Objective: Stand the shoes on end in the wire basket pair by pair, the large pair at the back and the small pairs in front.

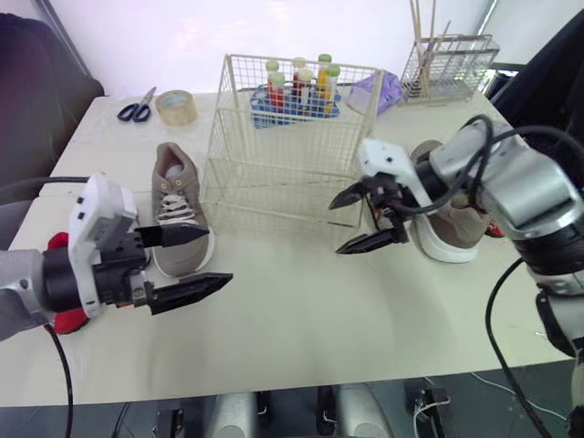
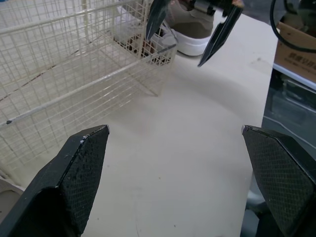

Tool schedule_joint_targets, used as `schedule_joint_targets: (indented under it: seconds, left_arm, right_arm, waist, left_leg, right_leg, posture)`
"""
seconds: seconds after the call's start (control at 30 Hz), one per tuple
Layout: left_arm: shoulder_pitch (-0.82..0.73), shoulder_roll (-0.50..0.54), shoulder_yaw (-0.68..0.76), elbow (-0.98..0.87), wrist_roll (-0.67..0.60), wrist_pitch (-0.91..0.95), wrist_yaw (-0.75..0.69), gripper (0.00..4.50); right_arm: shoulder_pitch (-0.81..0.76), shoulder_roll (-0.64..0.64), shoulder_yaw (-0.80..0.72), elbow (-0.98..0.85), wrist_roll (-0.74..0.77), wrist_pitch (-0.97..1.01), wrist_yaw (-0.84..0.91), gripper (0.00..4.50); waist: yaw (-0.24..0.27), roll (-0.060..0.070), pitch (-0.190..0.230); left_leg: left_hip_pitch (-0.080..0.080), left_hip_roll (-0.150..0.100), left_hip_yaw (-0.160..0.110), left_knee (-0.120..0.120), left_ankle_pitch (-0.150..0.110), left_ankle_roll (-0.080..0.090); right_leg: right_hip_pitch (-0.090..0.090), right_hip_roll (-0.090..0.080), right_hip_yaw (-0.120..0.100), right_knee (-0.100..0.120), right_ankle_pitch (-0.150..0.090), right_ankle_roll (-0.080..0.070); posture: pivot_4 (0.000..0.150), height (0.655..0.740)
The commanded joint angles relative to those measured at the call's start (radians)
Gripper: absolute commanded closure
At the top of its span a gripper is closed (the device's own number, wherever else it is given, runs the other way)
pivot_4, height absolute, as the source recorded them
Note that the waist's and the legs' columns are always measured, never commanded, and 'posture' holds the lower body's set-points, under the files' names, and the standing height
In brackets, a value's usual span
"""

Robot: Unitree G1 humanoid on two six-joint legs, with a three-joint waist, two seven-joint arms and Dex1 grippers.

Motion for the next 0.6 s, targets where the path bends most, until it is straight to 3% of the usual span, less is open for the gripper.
schedule_joint_targets:
  seconds: [0.03, 0.13, 0.37, 0.4, 0.6]
  left_arm:
    - [0.001, -0.009, 0.014, -0.007, 0.022, -0.021, 0.004, 0.00]
    - [0.001, -0.021, 0.000, -0.012, 0.039, -0.029, 0.009, 0.00]
    - [0.005, -0.045, -0.023, -0.028, 0.069, -0.036, 0.021, 0.00]
    - [0.004, -0.048, -0.030, -0.030, 0.076, -0.038, 0.021, 0.00]
    - [0.001, -0.055, -0.051, -0.032, 0.096, -0.048, 0.026, 0.00]
  right_arm:
    - [-0.011, 0.035, 0.036, 0.020, -0.074, -0.028, -0.025, 0.03]
    - [-0.016, 0.102, 0.067, 0.057, -0.123, -0.015, -0.074, 0.81]
    - [-0.017, 0.120, 0.089, 0.044, -0.190, -0.006, -0.077, 4.27]
    - [-0.017, 0.119, 0.088, 0.044, -0.203, -0.013, -0.080, 4.44]
    - [-0.014, 0.088, 0.074, 0.069, -0.269, -0.084, -0.076, 4.44]
  waist:
    - [0.000, 0.000, 0.000]
    - [-0.001, 0.000, 0.000]
    - [-0.004, -0.003, -0.002]
    - [-0.004, -0.003, -0.002]
    - [-0.003, -0.003, -0.002]
  left_leg:
    - [0.000, 0.000, 0.000, 0.000, 0.000, 0.000]
    - [0.000, 0.000, 0.000, 0.000, 0.000, 0.000]
    - [0.001, 0.000, 0.000, 0.001, 0.000, 0.000]
    - [0.001, 0.000, 0.001, 0.001, 0.000, 0.000]
    - [0.001, 0.001, 0.001, 0.001, 0.000, -0.001]
  right_leg:
    - [0.000, 0.000, 0.000, 0.000, 0.000, 0.000]
    - [0.000, 0.000, 0.000, 0.000, 0.000, 0.000]
    - [0.000, 0.000, 0.001, 0.004, 0.000, 0.000]
    - [0.000, 0.000, 0.001, 0.004, 0.000, 0.000]
    - [-0.001, 0.000, 0.001, 0.004, 0.000, 0.000]
  posture:
    - [0.150, 0.7400]
    - [0.150, 0.7400]
    - [0.150, 0.7400]
    - [0.150, 0.7400]
    - [0.150, 0.7400]
